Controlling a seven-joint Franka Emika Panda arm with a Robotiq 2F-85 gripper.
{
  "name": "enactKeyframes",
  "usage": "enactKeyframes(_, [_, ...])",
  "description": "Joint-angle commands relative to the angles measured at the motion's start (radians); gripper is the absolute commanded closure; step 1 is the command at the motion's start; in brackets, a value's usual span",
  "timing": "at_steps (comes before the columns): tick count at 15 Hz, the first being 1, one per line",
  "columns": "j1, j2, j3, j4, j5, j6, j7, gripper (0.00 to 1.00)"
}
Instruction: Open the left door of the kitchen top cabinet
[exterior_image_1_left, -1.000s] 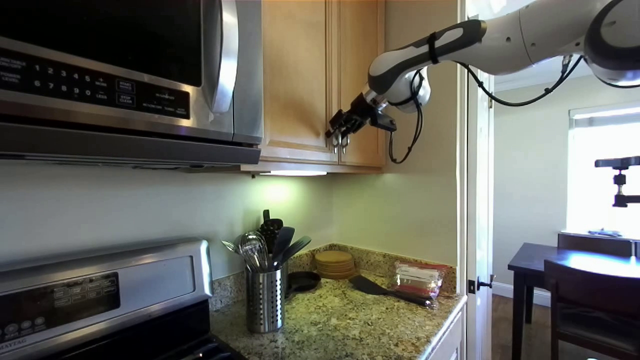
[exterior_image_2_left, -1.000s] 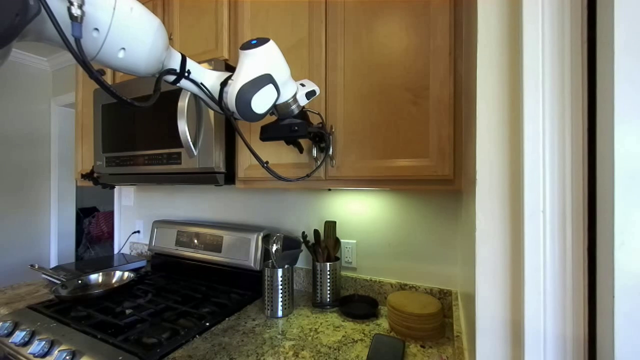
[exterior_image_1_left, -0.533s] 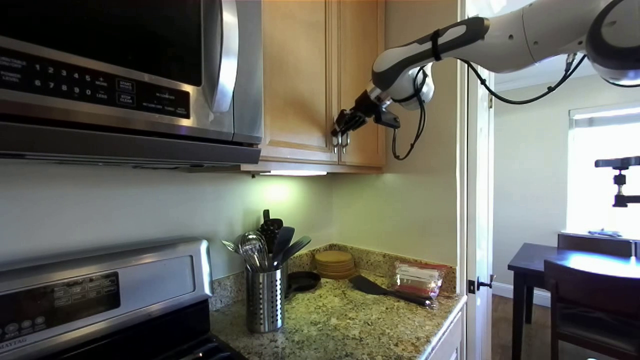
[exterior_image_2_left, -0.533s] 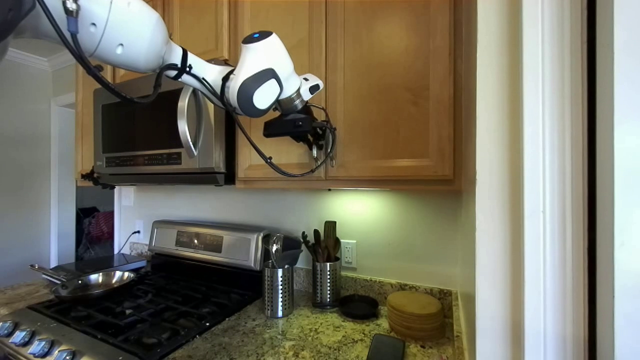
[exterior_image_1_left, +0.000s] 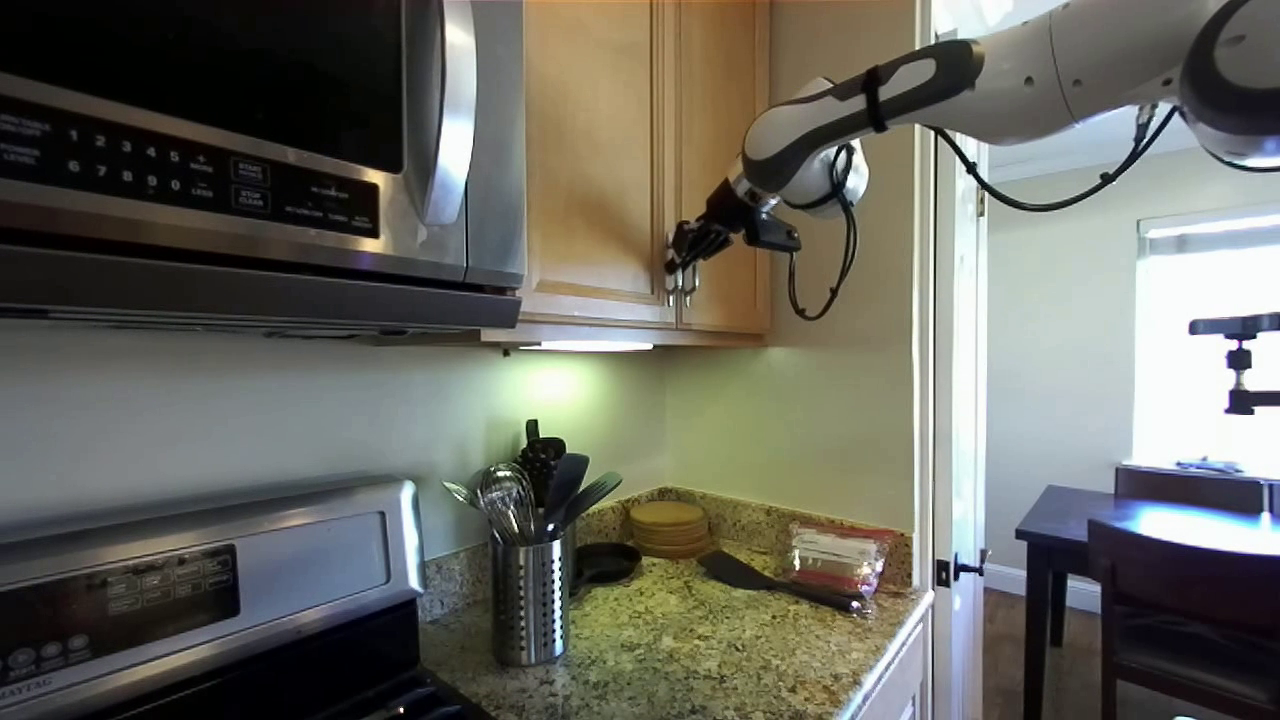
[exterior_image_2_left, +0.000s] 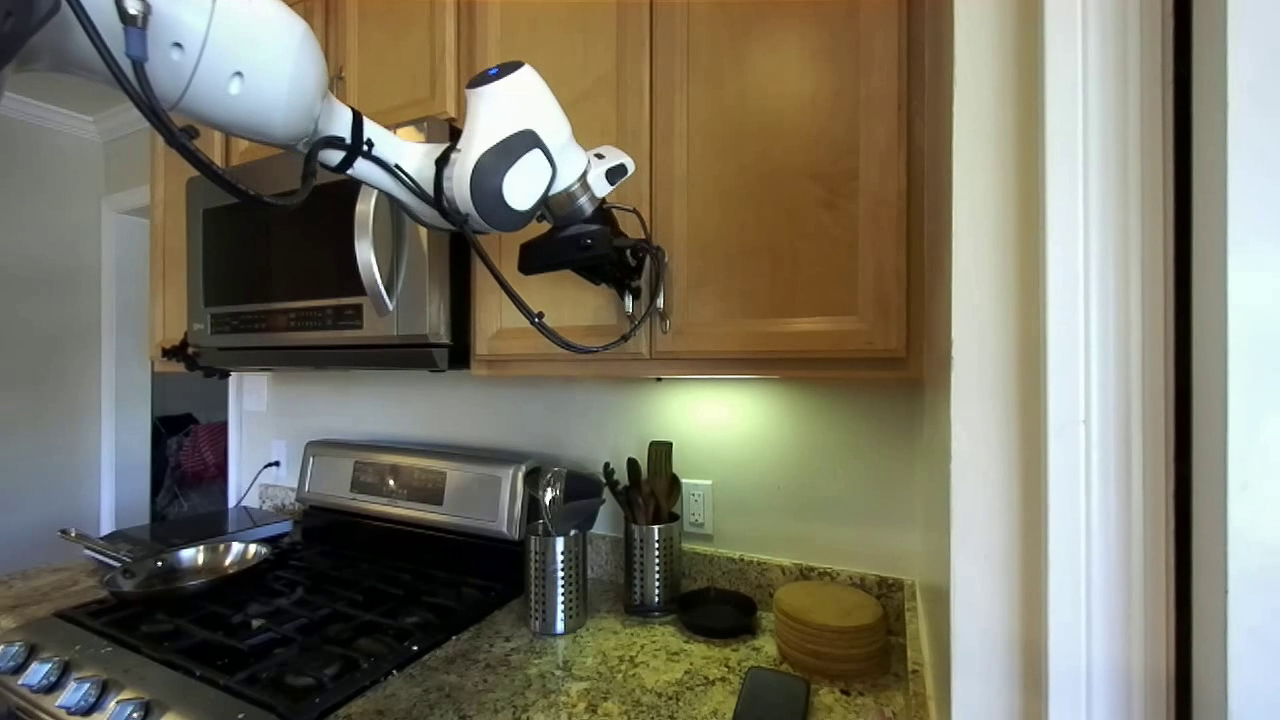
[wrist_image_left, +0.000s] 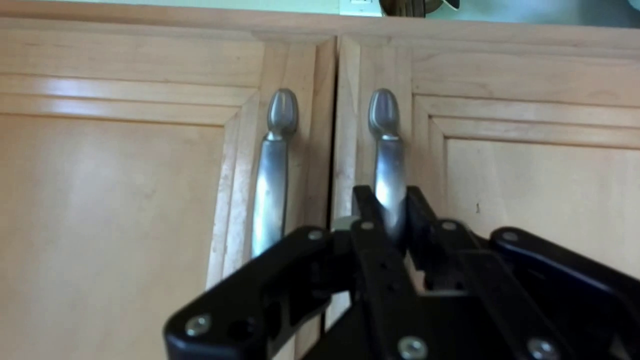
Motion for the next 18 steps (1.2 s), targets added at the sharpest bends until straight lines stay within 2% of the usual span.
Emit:
enactKeyframes(1, [0.017,-0.058,-0.007,-0.102,-0.244,0.064,0.236,0.90])
enactKeyframes(3, [0.023,-0.082,-0.003,-0.122,-0.399,0.051,0.407,0.90])
enactKeyframes(5, [0.024,-0.121,0.008,-0.149,-0.503,0.028,0.532,0.90])
enactKeyframes(14, [0.004,-0.358,0.059,-0.379,-0.685,-0.011,0.761,0.90])
enactKeyframes(18, [-0.011,-0.485,0.132,-0.482,-0.798,-0.050,0.895,0.90])
